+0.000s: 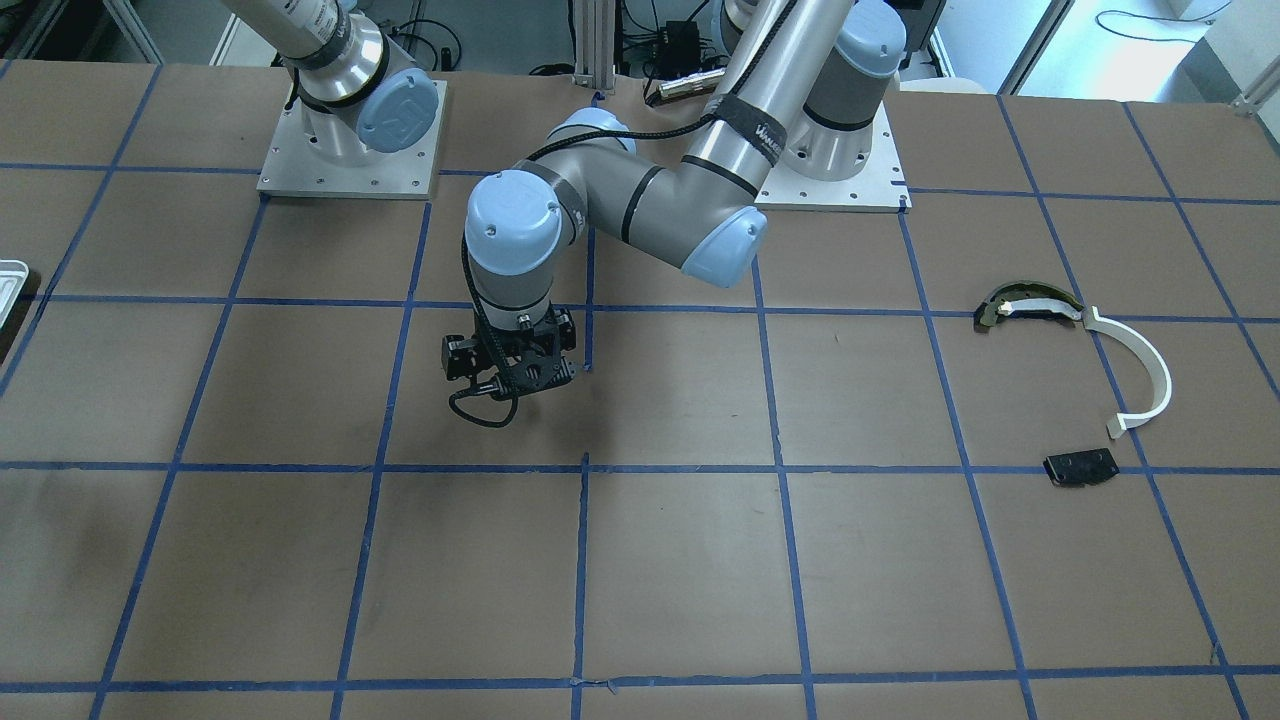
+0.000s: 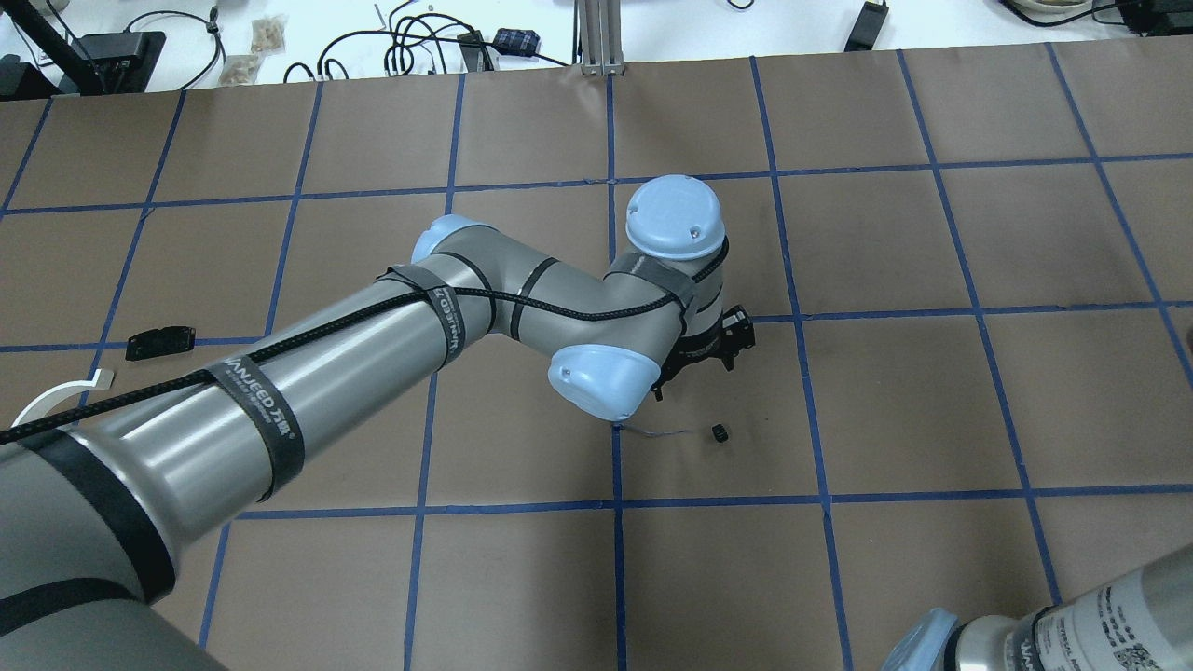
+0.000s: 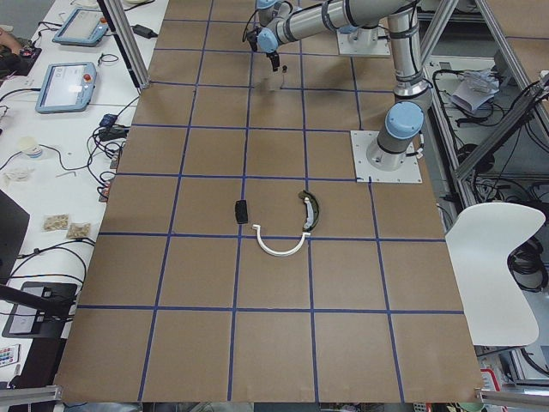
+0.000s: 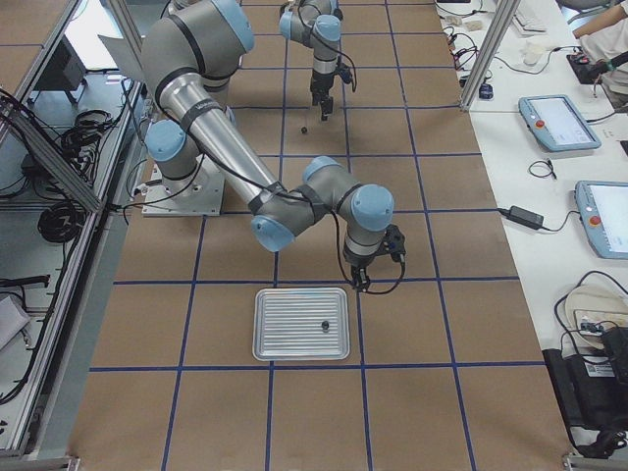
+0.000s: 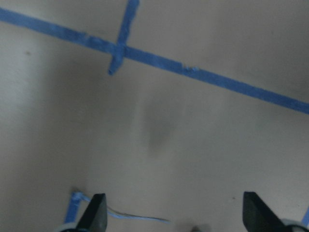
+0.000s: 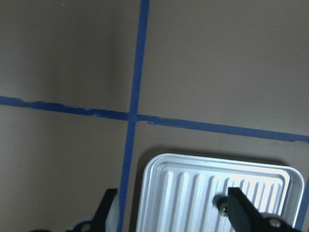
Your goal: Place bearing gear from tray to pile
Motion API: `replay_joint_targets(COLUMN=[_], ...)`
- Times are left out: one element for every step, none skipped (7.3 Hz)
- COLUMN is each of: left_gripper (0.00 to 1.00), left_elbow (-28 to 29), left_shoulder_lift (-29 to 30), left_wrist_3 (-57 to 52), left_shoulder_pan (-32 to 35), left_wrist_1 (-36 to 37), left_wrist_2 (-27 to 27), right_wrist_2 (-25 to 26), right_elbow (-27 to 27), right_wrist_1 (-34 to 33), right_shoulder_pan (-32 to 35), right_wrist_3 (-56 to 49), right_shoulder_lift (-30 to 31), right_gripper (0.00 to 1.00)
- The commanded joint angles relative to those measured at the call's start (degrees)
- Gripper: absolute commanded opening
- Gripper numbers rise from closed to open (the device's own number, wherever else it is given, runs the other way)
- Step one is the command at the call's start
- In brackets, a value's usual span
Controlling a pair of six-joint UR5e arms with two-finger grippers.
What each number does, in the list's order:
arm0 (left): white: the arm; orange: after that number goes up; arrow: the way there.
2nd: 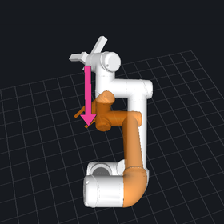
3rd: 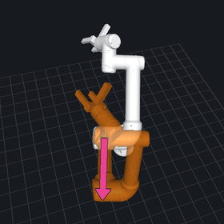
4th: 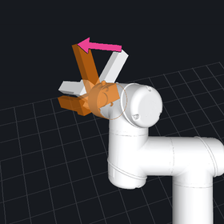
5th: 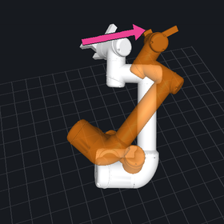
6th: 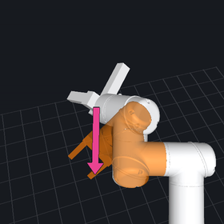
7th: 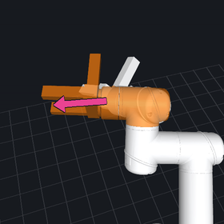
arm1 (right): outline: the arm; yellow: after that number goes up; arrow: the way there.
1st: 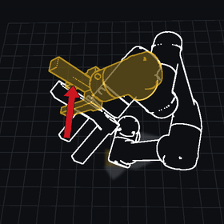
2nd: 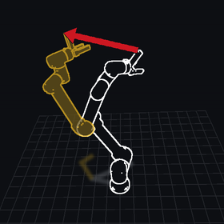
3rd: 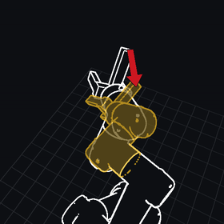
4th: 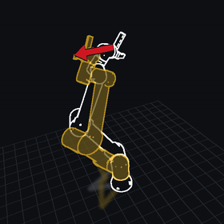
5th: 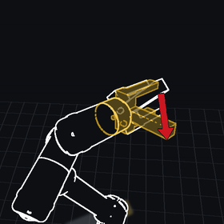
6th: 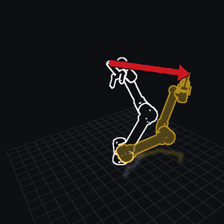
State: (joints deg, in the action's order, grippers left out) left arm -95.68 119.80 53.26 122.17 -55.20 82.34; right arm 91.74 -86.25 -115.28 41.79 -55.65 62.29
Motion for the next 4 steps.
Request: replay_joint_targets(left_gripper=[1.0, 1.0, 1.0, 1.0], left_elbow=[-0.38, -0.47, -0.47, -0.55], left_shoulder_lift=[2.01, 2.37, 2.46, 2.46], left_wrist_3=[3.6, 3.52, 3.34, 3.34], left_shoulder_pan=[2.19, 2.63, 2.89, 3.24], left_wrist_1=[0.19, 0.01, -0.51, -0.6], left_wrist_2=[-0.08, -0.08, -0.08, -0.16], right_wrist_2=[2.56, 2.65, 2.91, 3.78], right_elbow=[0.12, 0.64, -0.06, -0.15], right_wrist_1=[-10.21, -10.32, -9.71, -9.44], right_shoulder_pan=[-2.66, -3.02, -3.46, -4.6], right_wrist_3=[0.72, 1.07, 1.16, 0.47], right_shoulder_lift=[-8.47, -9.54, -9.38, -9.38], right_gripper=[0.81, 0.74, 0.72, 0.72])
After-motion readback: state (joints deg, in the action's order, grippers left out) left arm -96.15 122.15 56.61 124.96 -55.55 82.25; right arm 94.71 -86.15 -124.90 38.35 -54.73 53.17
